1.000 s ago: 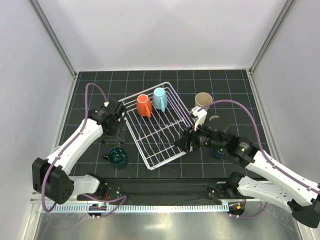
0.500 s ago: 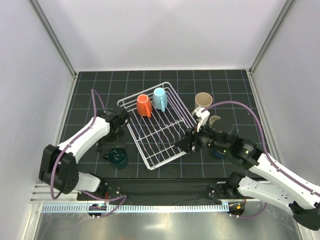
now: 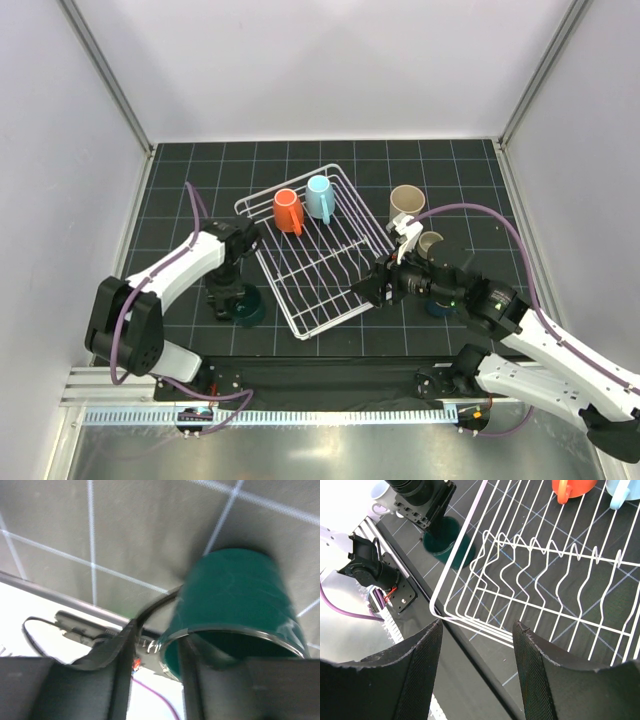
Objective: Load the cups into the dish rack
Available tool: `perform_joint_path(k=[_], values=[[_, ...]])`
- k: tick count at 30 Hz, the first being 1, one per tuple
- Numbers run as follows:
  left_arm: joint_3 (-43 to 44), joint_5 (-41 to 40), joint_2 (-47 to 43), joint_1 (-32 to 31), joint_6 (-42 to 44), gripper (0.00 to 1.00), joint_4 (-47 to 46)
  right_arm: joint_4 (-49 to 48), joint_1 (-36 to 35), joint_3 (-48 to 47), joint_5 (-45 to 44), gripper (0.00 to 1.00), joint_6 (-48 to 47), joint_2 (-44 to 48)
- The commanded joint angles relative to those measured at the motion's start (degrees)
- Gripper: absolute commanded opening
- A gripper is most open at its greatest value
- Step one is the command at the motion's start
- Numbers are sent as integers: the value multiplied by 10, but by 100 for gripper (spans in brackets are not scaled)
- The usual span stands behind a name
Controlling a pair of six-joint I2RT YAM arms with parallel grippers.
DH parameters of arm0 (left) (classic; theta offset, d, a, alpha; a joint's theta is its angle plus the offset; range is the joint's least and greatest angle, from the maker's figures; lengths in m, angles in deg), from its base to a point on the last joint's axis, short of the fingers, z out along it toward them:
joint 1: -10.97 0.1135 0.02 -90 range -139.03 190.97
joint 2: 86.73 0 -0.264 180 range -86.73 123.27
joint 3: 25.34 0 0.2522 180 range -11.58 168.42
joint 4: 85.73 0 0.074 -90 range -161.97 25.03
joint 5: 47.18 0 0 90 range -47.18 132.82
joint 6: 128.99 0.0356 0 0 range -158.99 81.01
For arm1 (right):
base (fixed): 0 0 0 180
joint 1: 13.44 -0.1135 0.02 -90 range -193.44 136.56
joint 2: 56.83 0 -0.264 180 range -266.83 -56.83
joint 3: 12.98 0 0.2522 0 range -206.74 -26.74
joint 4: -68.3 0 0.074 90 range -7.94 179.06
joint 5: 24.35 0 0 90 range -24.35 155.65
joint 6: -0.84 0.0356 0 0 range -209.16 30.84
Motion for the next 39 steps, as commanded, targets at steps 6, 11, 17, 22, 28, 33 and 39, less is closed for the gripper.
perform_joint_path(k=[6,11,17,22,28,33,39], values=[[-7,33,-44,0,-46,30,-53,-21,-3,-7,5,60,-3,-10],[-20,22,-81,1,-64,38,-53,-23,-2,-8,8,60,0,-14],[-29,46,-64,1,-56,36,-68,-30,-3,-4,13,60,6,-17],[-41,63,-65,1,-61,21,-86,-25,-3,-2,13,60,9,-15],[-33,67,-80,1,-60,0,-74,-10,-3,-9,28,60,15,-31],[37,59,-166,1,-63,0,0,-8,-3,-3,21,60,38,-39],[159,92,-285,1,-60,0,20,-70,-13,10,72,60,81,-74]])
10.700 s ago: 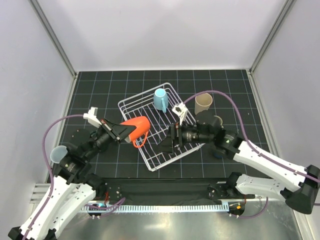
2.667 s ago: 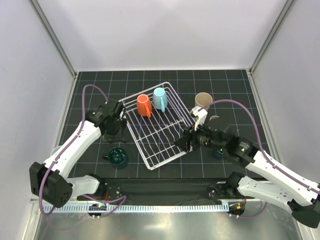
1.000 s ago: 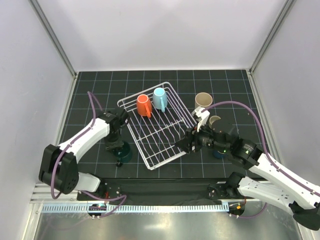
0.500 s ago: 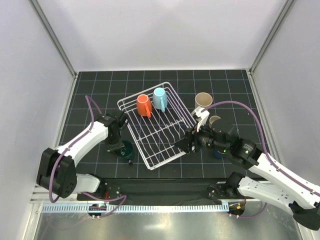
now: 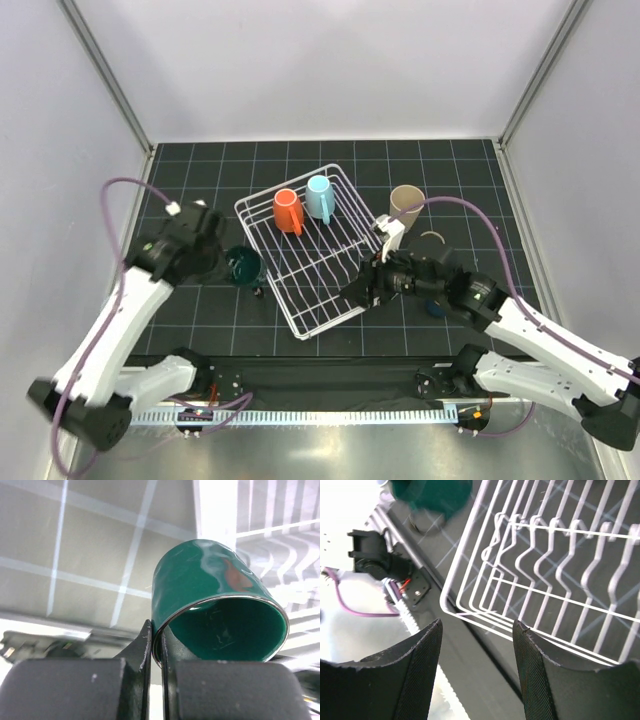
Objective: Load the cups into the dish rack
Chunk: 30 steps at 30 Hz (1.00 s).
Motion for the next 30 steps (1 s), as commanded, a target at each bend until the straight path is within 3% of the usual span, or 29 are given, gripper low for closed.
perform_joint_path(k=[1,5,6,8,13,22,30], values=[[64,57,-86,1,-5,0,-24,-81,-14,7,47,60,40,-26],[19,153,-180,1,-40,0,-166,-163,-37,5,102,61,87,-62],[1,165,-220,1,-66,0,-244,-183,-44,6,122,65,110,-74],[-57,200,-253,0,-90,0,-313,-254,-58,10,142,69,140,-88],[-139,225,-335,0,-140,0,-454,-392,-79,33,132,72,254,-104],[-210,259,-379,1,-163,0,-539,-637,-94,86,132,74,415,-170],[-248,272,-423,1,-180,0,-547,-693,-95,75,110,73,459,-205]])
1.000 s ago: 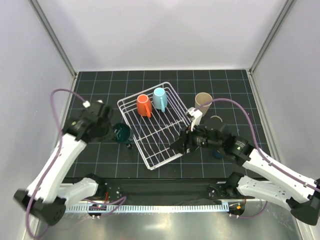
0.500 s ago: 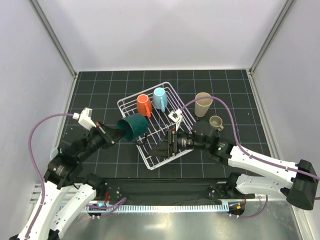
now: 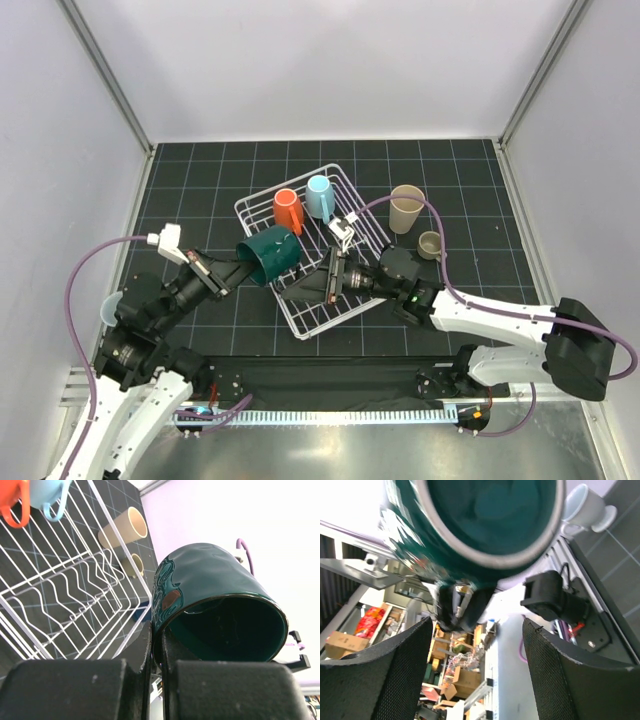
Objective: Load the cups into the dish rack
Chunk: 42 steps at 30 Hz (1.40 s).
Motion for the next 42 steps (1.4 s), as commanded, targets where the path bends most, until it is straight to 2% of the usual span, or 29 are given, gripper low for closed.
perform_joint_path(k=[1,5,11,14,17,18,20,22,23,25,26,28,29,30,31,32,36,37,39,41,42], values=[[-2,28,-22,0,-20,0,-85,-81,-3,-17,-16,73,26,-4],[-6,48,-26,0,-21,0,-89,-70,-3,-36,-23,72,27,-20],[-17,49,-47,0,-23,0,-90,-154,-10,-42,-25,61,80,-77],[-22,55,-54,0,-21,0,-90,-214,-13,-41,-25,50,110,-106],[-25,58,-58,0,-20,0,-91,-224,-12,-48,-24,28,116,-118],[-25,59,-56,0,-19,0,-87,-216,-13,-51,-23,15,112,-118],[-24,60,-56,0,-15,0,-78,-178,-13,-60,-23,4,86,-115],[-15,46,-55,0,-7,4,-39,-149,-14,-61,-29,4,67,-101],[-11,21,-56,0,-4,17,-21,-138,-14,-62,-32,4,57,-96],[14,-22,-65,0,-4,30,72,-72,-12,-68,-46,4,15,-71],[22,-65,-70,0,-6,45,95,-43,-11,-79,-53,4,-4,-58],[32,-92,-88,0,-8,55,147,53,-5,-97,-71,4,-66,-30],[44,-117,-93,0,-7,64,165,87,-3,-121,-80,4,-86,-22],[51,-134,-98,0,-9,66,181,147,-2,-133,-89,4,-128,-17],[62,-144,-102,0,-9,68,223,173,3,-158,-110,4,-149,-7],[81,-191,-101,0,-8,68,242,201,5,-173,-117,4,-170,-6],[119,-243,-94,0,15,64,308,379,10,-273,-168,4,-328,-42],[123,-246,-86,0,24,63,315,419,10,-321,-179,4,-395,-76],[133,-244,-77,-1,31,61,329,495,12,-364,-220,4,-446,-108],[144,-239,-61,0,34,59,340,527,13,-417,-245,4,-509,-156],[156,-238,-56,-1,35,58,348,550,13,-433,-288,4,-526,-174]])
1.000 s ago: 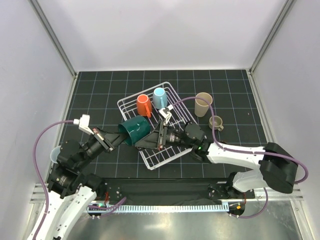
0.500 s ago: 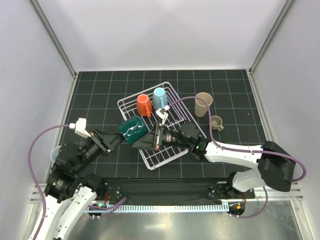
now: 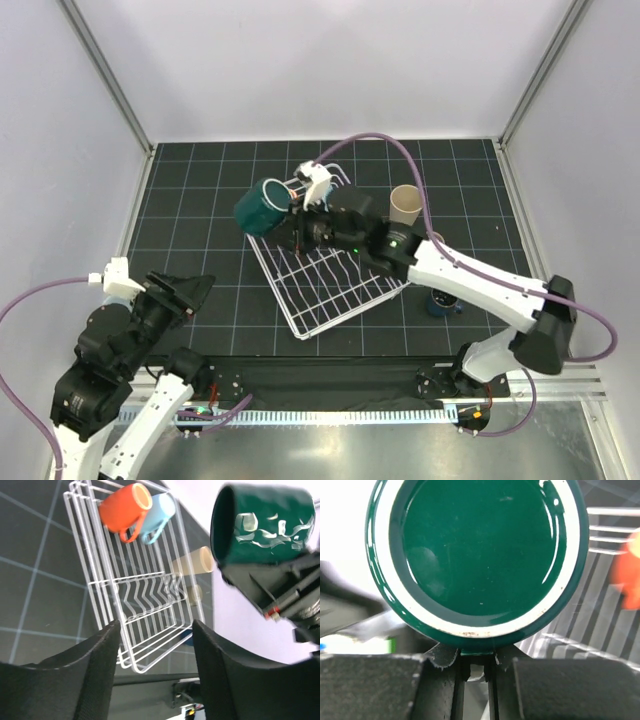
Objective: Load the cups into the dish rack
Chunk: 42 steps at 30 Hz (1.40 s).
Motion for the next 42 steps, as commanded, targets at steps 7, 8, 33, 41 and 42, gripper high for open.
perform_joint_path(k=[7,8,33,41,42], values=[[113,-125,68,-1,47,53,154,190,4,-194,-233,4,-218,-179],[121,-159,74,-1,49,54,168,182,5,-192,-234,4,-222,-183],[153,-227,191,-1,125,64,241,113,24,-264,-169,4,-216,-384],[150,-216,199,-1,125,70,233,88,27,-261,-205,4,-232,-405],[148,-214,198,-1,125,70,233,90,27,-267,-214,4,-226,-407]])
